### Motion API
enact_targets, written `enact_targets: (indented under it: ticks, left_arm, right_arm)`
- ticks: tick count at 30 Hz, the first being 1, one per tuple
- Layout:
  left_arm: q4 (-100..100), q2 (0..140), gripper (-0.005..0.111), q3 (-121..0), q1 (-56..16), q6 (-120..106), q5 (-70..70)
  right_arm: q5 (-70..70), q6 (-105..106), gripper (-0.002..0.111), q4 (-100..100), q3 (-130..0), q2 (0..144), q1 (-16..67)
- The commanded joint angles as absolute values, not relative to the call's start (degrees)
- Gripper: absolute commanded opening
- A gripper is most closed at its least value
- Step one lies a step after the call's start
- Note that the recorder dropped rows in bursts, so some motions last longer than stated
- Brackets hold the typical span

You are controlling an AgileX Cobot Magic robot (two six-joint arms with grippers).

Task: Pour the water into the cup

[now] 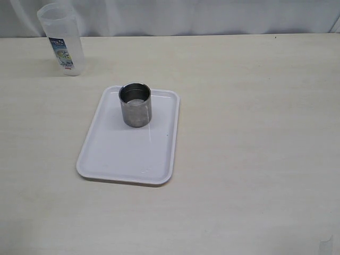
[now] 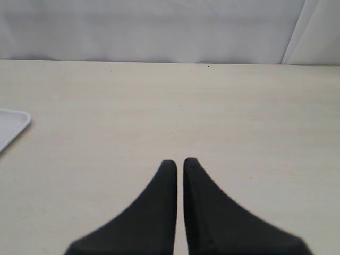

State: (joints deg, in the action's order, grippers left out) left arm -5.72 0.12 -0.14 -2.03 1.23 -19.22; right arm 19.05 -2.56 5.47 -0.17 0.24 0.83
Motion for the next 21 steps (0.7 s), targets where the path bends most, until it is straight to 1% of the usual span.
enact_targets:
  ticks: [1, 21]
  left_arm:
    - [-5.38, 0.00, 0.000, 0.00, -2.04, 1.39, -18.57]
    - [-5.38, 0.00, 0.000, 0.00, -2.04, 1.39, -18.57]
  right_arm:
    - [19.48, -2.21, 0.004, 5.51, 0.00, 0.00, 0.76]
    - [19.70, -2.21, 0.004, 6.87, 0.00, 0.00, 0.76]
